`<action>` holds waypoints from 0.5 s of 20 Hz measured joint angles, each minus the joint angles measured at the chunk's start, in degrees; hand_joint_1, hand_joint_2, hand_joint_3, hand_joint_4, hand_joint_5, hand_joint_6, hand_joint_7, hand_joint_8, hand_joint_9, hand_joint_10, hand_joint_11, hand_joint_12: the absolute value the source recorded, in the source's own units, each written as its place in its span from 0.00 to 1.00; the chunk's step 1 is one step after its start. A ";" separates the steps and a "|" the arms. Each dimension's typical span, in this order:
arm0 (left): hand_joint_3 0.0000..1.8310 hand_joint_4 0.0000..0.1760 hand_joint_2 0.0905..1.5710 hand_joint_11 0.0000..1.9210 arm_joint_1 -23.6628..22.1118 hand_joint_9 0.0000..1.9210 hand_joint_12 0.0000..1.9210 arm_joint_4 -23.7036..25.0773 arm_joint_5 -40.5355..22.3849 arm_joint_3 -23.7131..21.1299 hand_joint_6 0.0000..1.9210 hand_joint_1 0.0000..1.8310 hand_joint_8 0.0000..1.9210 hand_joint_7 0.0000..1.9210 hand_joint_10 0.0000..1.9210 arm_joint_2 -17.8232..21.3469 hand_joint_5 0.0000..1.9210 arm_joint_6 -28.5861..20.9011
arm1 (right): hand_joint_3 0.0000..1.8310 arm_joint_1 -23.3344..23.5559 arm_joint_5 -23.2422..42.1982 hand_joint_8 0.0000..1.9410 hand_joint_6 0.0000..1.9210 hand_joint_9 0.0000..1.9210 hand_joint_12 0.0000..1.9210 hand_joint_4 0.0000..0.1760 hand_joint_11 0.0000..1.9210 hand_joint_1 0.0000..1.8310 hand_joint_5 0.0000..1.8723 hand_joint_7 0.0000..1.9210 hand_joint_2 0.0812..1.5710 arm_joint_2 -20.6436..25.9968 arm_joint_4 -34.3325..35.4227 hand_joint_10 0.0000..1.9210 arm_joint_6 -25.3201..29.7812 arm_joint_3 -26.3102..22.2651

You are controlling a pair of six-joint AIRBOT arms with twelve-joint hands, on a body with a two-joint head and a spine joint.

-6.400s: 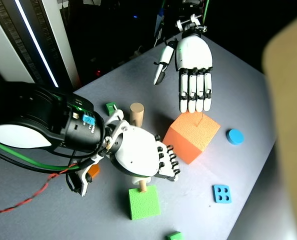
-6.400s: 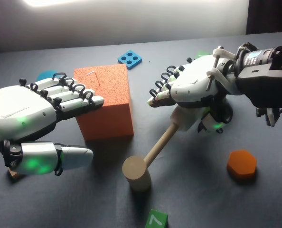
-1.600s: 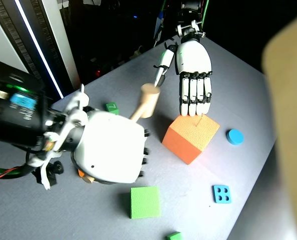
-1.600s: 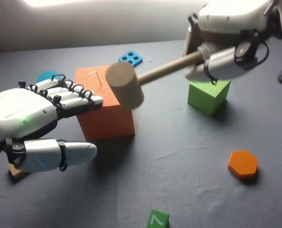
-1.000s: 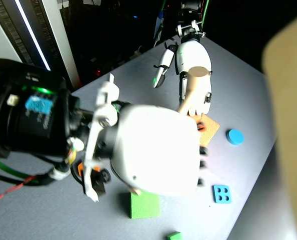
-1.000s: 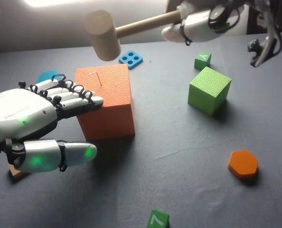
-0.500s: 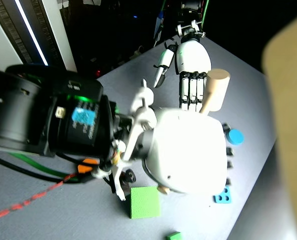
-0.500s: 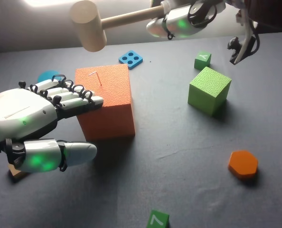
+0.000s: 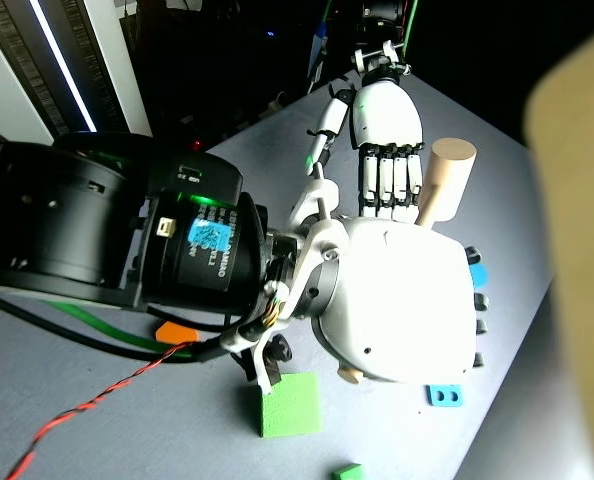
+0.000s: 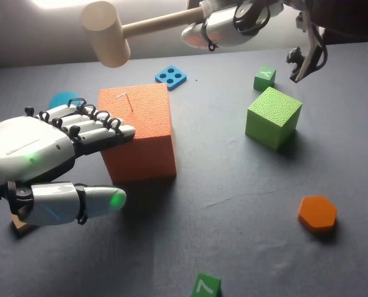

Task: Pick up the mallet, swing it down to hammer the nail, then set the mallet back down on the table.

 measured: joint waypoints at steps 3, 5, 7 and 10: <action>0.00 0.00 0.78 0.00 0.00 0.11 0.24 0.04 0.02 0.00 0.00 0.00 0.00 0.13 0.00 0.00 0.12 0.00 | 0.00 -0.52 0.46 1.00 1.00 0.90 1.00 1.00 0.99 0.44 0.66 0.82 0.97 -0.48 0.02 1.00 0.02 0.02; 0.00 0.00 0.77 0.00 0.00 0.11 0.24 0.04 0.02 0.00 0.00 0.00 0.00 0.13 0.00 0.00 0.12 0.00 | 0.00 -0.96 0.09 1.00 1.00 0.90 1.00 1.00 0.98 0.43 0.66 0.83 0.97 -0.59 0.02 1.00 0.02 0.02; 0.00 0.00 0.78 0.00 0.00 0.10 0.23 0.00 0.04 0.00 0.00 0.00 0.00 0.12 0.00 0.00 0.11 0.00 | 0.00 -1.01 -0.07 1.00 1.00 0.90 1.00 1.00 0.98 0.43 0.66 0.83 0.97 -0.50 0.00 1.00 0.83 0.07; 0.00 0.00 0.77 0.00 0.00 0.10 0.23 0.04 0.09 0.04 0.00 0.00 0.00 0.12 0.00 0.00 0.11 -0.07 | 0.00 -0.85 -1.05 1.00 1.00 0.91 1.00 1.00 0.99 0.44 0.68 0.83 0.97 -0.50 1.99 1.00 3.65 0.17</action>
